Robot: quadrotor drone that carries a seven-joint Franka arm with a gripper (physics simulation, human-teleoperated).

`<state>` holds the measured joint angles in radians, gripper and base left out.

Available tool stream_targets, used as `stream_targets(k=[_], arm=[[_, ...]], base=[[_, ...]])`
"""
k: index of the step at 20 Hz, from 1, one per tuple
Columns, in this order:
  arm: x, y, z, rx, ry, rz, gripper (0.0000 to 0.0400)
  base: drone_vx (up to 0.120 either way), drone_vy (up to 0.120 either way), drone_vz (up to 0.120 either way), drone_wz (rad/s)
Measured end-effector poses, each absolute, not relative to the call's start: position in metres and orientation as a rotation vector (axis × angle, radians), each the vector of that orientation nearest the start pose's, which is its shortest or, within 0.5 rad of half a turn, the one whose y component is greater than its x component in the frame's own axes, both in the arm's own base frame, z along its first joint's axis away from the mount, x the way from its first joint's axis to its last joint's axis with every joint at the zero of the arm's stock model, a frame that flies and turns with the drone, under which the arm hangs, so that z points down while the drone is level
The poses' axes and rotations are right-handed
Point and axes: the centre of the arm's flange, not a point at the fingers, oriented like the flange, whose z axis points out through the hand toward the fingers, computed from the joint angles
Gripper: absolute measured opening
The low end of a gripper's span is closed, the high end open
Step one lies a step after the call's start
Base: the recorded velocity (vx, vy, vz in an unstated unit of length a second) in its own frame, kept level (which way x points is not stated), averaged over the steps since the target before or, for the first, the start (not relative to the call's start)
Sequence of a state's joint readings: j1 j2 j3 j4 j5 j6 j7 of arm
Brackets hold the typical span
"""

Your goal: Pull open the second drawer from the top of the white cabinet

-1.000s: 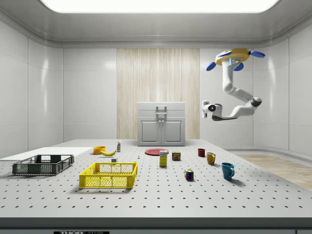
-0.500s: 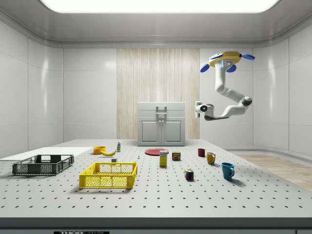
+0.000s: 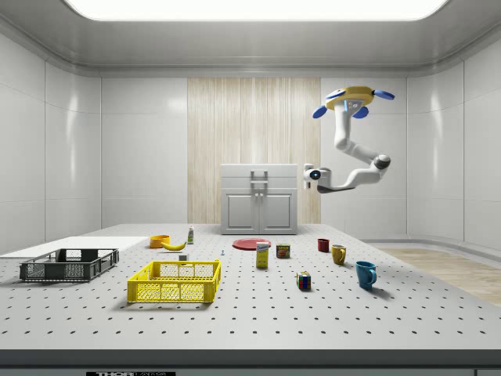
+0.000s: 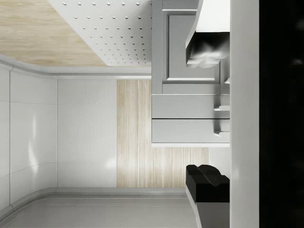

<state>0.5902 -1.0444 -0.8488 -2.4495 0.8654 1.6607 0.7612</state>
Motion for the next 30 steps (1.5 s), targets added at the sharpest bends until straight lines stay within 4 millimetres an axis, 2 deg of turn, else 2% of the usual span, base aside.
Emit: stream_targets(k=[24,30], arm=[[0.3067,-0.0997,0.5910,-1.484,0.613,0.613,0.0300],[0.3067,-0.0997,0.5910,-1.484,0.613,0.613,0.0300]], base=[[0.120,-0.120,0.000,0.000],[0.087,-0.013,0.000,0.000]])
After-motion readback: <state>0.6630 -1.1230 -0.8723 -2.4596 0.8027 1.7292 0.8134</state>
